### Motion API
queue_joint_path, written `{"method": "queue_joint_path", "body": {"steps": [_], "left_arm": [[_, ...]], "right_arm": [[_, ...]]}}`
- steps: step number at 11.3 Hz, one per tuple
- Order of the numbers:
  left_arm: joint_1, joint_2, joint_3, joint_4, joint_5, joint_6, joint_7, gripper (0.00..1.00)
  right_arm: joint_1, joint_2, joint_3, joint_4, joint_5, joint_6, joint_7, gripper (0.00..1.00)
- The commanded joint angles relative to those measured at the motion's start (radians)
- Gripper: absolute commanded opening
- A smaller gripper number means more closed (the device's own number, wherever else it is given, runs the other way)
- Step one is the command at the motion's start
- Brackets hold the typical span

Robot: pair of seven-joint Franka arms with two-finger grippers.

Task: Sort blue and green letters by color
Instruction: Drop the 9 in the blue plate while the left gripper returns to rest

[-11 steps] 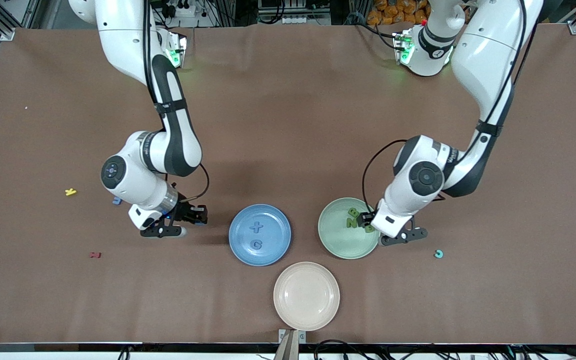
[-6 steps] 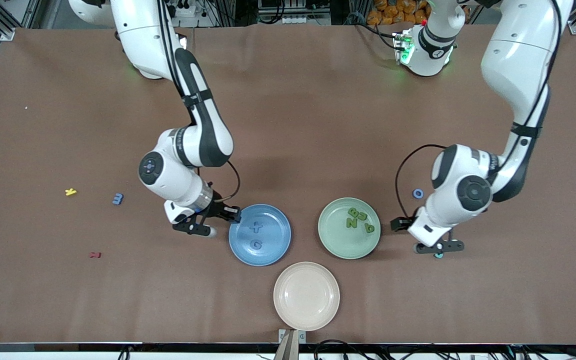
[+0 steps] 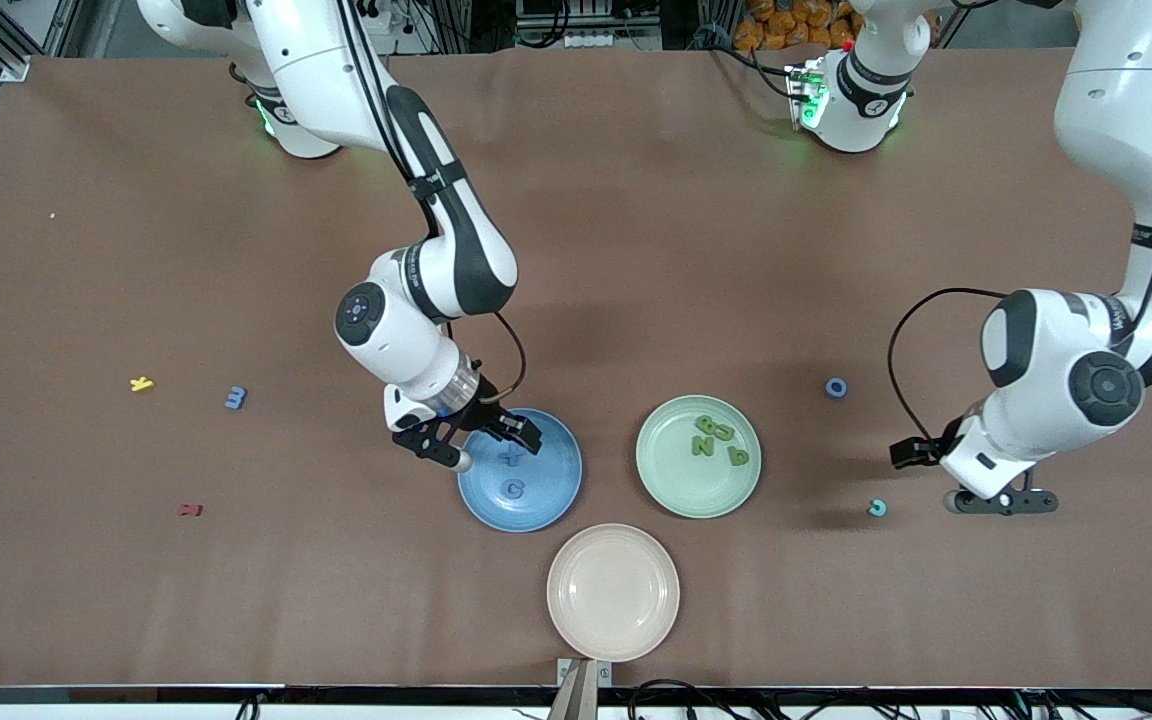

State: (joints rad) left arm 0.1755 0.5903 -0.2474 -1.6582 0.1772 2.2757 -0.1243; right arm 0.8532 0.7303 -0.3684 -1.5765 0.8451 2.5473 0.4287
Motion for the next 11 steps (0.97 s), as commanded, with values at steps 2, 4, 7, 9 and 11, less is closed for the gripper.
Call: {"method": "queue_joint_path", "body": {"steps": [2,4,7,9,11], "left_arm": [[0.030,-0.199,-0.007,-0.132,-0.013,-0.034,0.017,1.00],[0.012,-0.285,0.006,-0.182,-0.088,-0.056,0.015,1.00],[-0.042,-0.406,0.066,-0.187,-0.166,-0.197,0.017,1.00],[-0.042,-0.473,0.065,-0.172,-0.209,-0.315,0.018,1.00],[-0.042,-0.484,0.062,-0.055,-0.223,-0.488,0.020,1.00]], "right_arm": [[-0.054,0.021,0.011,-0.022,-0.001,0.013,-0.052,1.00],[-0.094,0.009,0.008,-0.085,-0.001,0.013,-0.181,1.00],[-0.106,-0.021,-0.046,-0.193,-0.001,0.007,-0.365,1.00],[-0.088,-0.038,-0.137,-0.246,-0.009,-0.077,-0.389,1.00],[-0.013,-0.042,-0.297,-0.292,-0.136,-0.183,-0.415,1.00]]}}
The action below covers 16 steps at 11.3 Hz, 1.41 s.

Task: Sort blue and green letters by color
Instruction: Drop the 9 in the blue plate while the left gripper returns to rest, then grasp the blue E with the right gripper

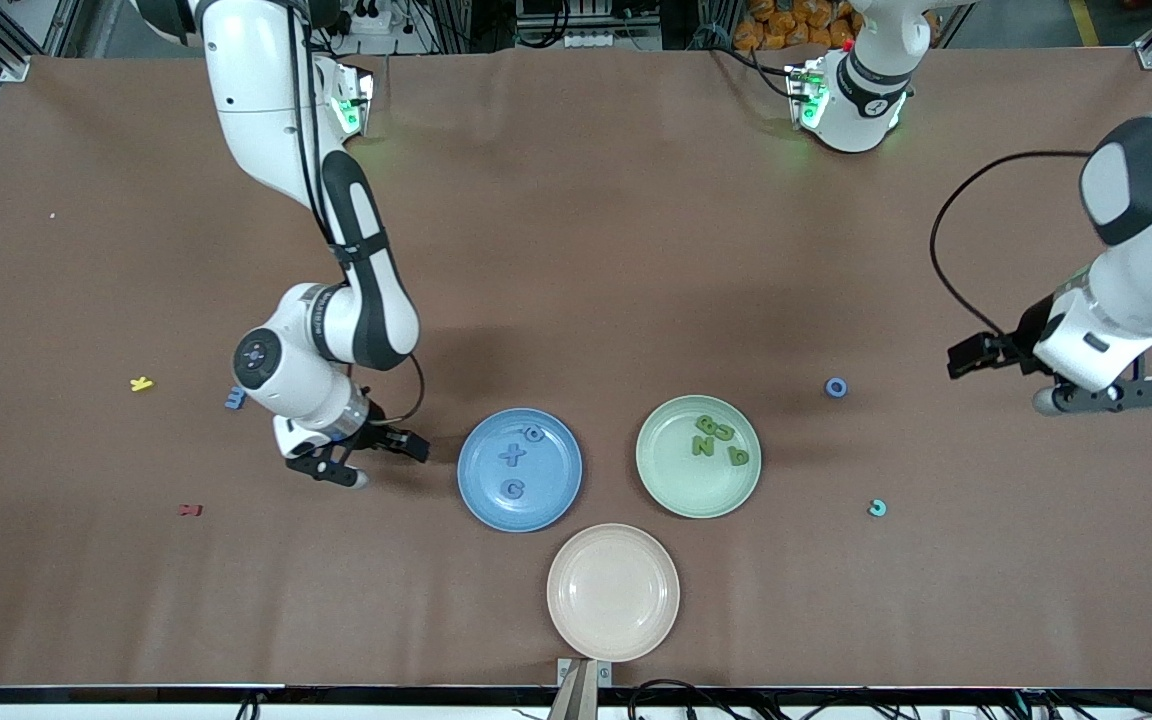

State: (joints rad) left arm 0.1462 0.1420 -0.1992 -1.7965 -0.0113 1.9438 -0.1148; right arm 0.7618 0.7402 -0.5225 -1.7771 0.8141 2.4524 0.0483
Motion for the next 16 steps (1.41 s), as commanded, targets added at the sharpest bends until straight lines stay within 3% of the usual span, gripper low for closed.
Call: {"method": "queue_joint_path", "body": {"steps": [1,4,7,9,12,16], "left_arm": [[-0.013,-0.035,0.014,0.150,-0.036,-0.236,0.014,1.00],[-0.013,-0.058,0.012,0.232,-0.036,-0.365,0.050,1.00],[-0.013,-0.074,0.011,0.327,-0.033,-0.514,0.066,1.00],[-0.014,-0.075,0.006,0.325,-0.027,-0.513,0.078,1.00],[-0.013,-0.058,-0.014,0.325,-0.024,-0.479,0.080,1.00],[-0.013,-0.053,-0.008,0.327,-0.022,-0.474,0.080,1.00]], "right_arm": [[0.100,-0.051,-0.209,-0.105,-0.122,-0.136,-0.059,1.00],[0.106,-0.051,-0.307,-0.175,-0.122,-0.147,-0.203,1.00],[0.106,-0.050,-0.321,-0.257,-0.121,-0.035,-0.223,1.00],[0.097,-0.045,-0.318,-0.291,-0.104,0.028,-0.275,1.00],[0.083,-0.054,-0.318,-0.320,-0.092,0.019,-0.330,1.00],[0.053,-0.065,-0.323,-0.344,-0.013,0.016,-0.479,1.00]]}}
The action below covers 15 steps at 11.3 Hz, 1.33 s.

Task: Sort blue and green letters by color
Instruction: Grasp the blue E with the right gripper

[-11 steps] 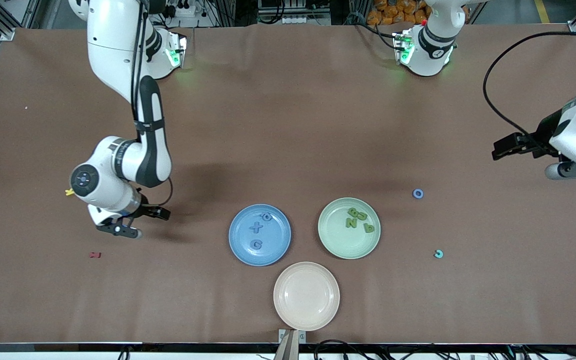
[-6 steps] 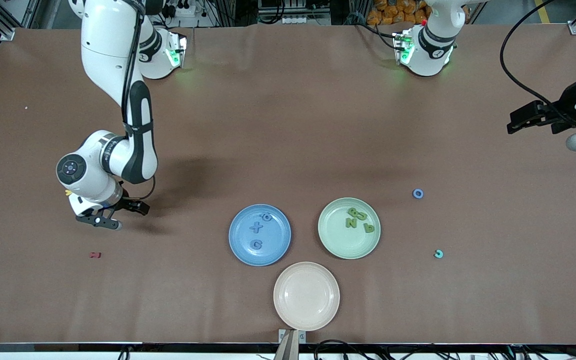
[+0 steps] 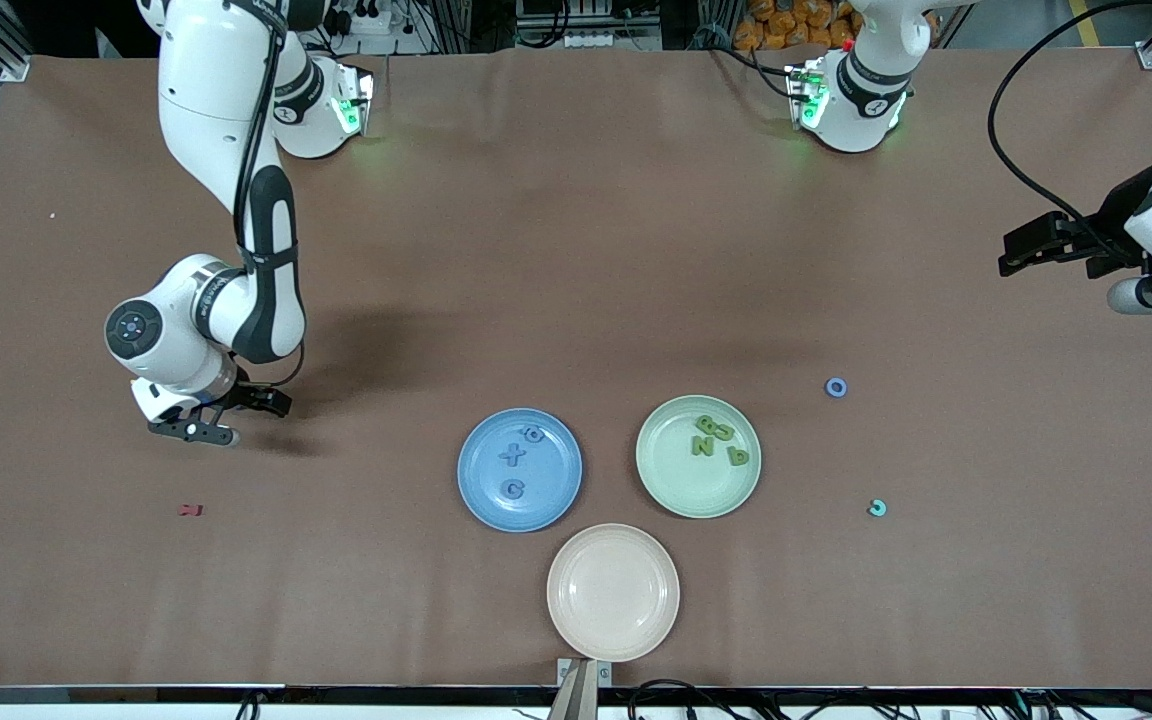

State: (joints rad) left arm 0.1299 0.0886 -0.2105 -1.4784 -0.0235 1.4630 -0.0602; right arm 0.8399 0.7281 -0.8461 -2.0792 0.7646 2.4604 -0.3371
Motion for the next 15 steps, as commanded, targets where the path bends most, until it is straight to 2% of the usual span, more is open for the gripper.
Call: {"method": "queue_joint_path", "body": {"steps": [1,4,8,14,15], "left_arm": [[0.004,0.000,0.005,0.009,-0.010,0.017,0.025,1.00],[0.005,0.000,0.005,0.006,-0.007,0.062,0.025,1.00],[0.014,0.016,0.005,0.004,-0.009,0.074,0.025,1.00],[0.016,0.025,0.005,0.003,-0.007,0.088,0.025,1.00],[0.014,0.025,0.005,0.003,-0.006,0.088,0.025,1.00]], "right_arm": [[-0.033,-0.053,0.001,-0.042,0.036,0.008,-0.106,1.00],[-0.071,-0.052,0.002,-0.041,0.041,0.003,-0.131,1.00],[-0.087,-0.052,0.002,-0.041,0.125,-0.043,-0.166,1.00],[-0.085,-0.044,0.004,-0.053,0.131,-0.032,-0.171,1.00],[-0.085,-0.042,0.006,-0.053,0.131,-0.032,-0.172,0.95]]}}
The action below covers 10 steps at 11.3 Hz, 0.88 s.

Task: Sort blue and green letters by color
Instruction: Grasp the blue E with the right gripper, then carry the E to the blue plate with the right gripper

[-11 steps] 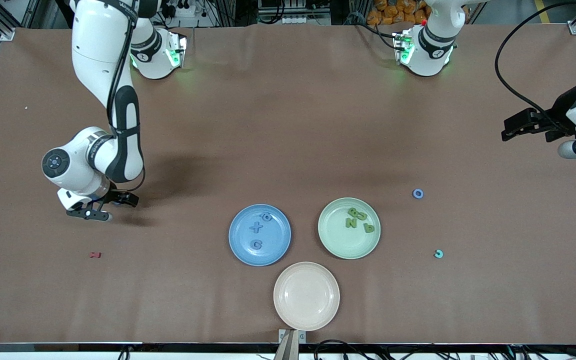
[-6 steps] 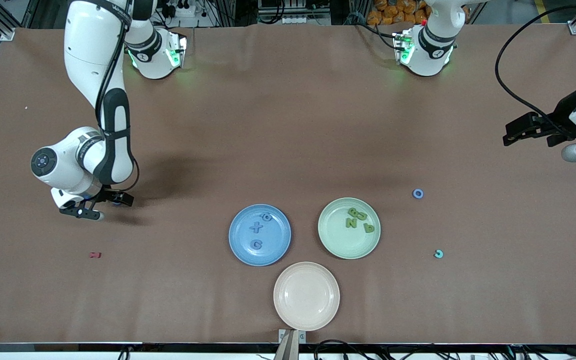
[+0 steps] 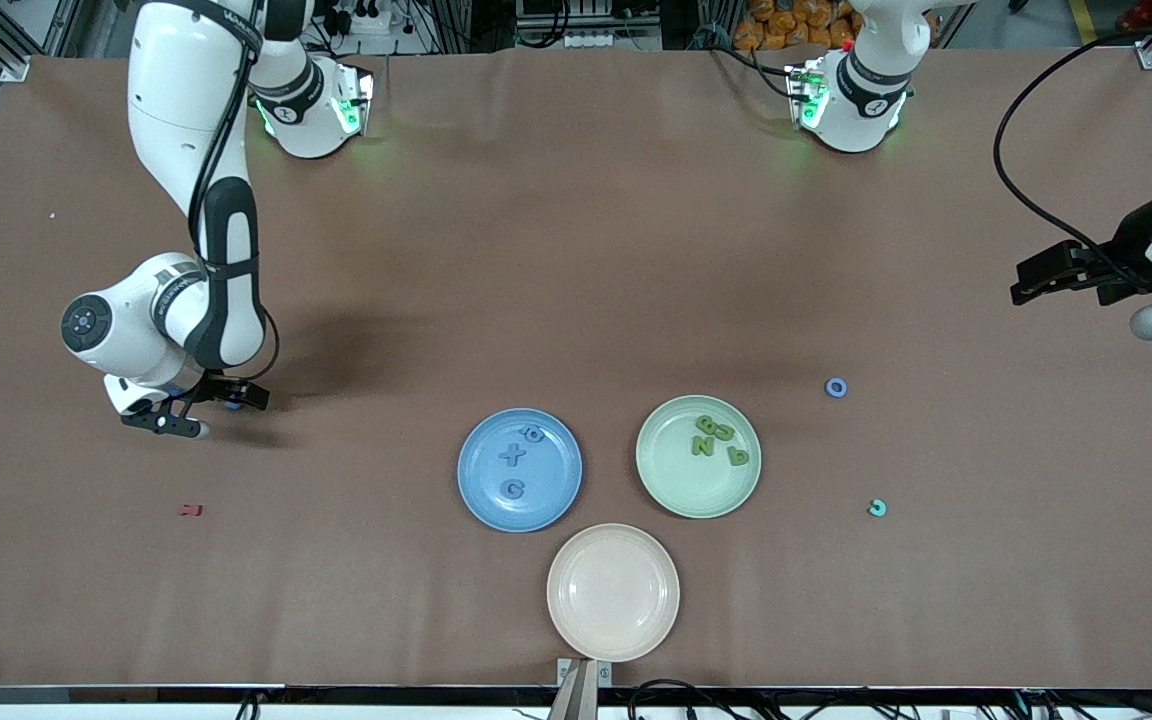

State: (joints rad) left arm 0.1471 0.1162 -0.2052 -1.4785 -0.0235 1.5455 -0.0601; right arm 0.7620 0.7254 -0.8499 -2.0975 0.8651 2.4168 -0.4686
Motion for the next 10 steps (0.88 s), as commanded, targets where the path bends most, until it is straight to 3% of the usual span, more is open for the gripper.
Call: {"method": "queue_joint_path", "body": {"steps": [1,2,3,10], "left_arm": [[-0.001,-0.003,0.000,0.001,-0.006,0.005,0.025,1.00],[0.000,-0.003,0.000,0.003,-0.006,0.005,0.025,1.00],[0.000,-0.003,0.000,0.003,-0.006,0.005,0.025,1.00],[0.003,-0.003,0.000,0.001,-0.006,0.011,0.025,1.00]], "right_arm": [[-0.007,-0.040,0.009,-0.035,0.031,0.012,-0.041,0.71],[-0.007,-0.040,0.009,-0.035,0.031,0.012,-0.041,0.26],[-0.007,-0.040,0.011,-0.033,0.032,0.012,-0.039,0.00],[0.000,-0.049,0.012,0.005,0.061,-0.025,-0.030,0.00]]}}
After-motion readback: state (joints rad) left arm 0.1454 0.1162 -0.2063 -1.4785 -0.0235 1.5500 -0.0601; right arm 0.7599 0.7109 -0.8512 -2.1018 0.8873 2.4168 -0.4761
